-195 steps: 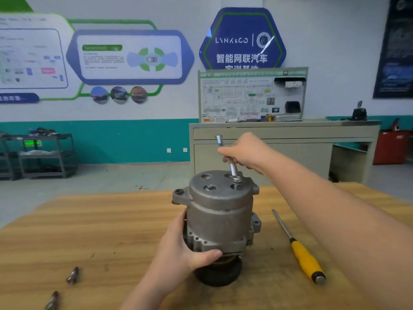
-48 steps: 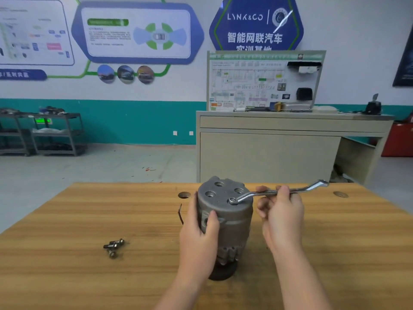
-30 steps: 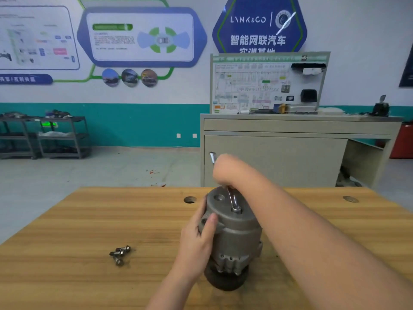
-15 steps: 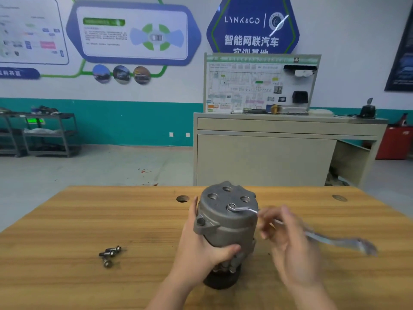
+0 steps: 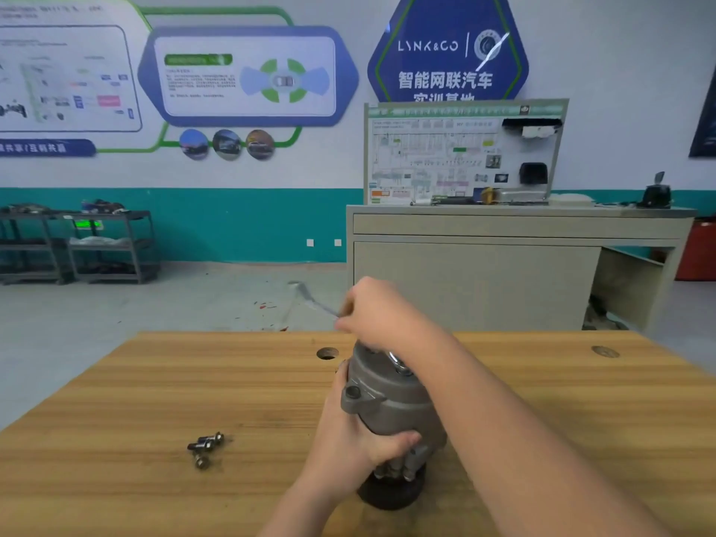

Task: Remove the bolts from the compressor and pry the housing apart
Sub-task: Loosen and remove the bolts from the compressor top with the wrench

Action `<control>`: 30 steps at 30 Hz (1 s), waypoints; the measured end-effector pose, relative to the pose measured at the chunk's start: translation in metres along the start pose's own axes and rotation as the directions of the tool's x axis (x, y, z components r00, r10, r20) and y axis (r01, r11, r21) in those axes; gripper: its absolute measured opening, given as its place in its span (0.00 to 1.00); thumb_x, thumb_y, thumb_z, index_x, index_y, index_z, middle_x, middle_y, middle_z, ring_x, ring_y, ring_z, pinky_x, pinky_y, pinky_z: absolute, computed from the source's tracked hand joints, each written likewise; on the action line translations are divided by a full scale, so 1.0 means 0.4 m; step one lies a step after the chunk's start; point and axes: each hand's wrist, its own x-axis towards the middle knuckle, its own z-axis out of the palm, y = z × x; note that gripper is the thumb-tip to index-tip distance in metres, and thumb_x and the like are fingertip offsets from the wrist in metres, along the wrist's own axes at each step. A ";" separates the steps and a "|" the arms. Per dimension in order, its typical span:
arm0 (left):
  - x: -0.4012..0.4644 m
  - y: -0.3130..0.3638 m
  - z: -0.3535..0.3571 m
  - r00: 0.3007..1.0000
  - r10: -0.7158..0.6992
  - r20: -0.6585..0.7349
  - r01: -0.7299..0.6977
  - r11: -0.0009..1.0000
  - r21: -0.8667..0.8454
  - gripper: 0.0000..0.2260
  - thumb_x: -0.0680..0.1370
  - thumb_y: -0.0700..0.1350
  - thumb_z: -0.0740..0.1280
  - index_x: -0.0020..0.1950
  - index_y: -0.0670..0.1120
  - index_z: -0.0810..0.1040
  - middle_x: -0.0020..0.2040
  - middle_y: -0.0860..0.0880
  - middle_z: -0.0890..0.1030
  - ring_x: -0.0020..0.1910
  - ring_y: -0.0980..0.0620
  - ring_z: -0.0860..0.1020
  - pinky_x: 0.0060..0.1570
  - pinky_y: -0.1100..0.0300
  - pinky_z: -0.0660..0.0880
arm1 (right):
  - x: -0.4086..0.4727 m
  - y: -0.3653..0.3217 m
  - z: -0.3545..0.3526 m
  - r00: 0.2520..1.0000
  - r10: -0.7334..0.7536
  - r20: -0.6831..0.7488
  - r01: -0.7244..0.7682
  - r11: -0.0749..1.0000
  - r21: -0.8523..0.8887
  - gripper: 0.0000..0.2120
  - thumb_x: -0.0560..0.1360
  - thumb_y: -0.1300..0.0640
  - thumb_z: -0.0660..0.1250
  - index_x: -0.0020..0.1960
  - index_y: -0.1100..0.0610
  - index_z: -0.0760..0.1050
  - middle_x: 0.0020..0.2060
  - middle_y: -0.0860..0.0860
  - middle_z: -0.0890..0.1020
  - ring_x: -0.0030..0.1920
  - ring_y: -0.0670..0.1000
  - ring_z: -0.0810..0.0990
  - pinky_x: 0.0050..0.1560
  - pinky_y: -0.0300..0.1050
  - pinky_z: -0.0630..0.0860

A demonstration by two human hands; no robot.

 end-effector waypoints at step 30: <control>0.010 0.004 -0.010 0.996 -0.043 0.073 0.045 0.999 -0.026 0.40 0.63 0.48 0.83 0.69 0.52 0.66 0.62 0.59 0.78 0.63 0.58 0.76 0.58 0.69 0.72 | -0.052 0.029 0.017 0.995 -0.065 -0.070 0.081 0.965 0.249 0.05 0.73 0.52 0.71 0.45 0.53 0.82 0.39 0.48 0.83 0.39 0.49 0.82 0.44 0.47 0.80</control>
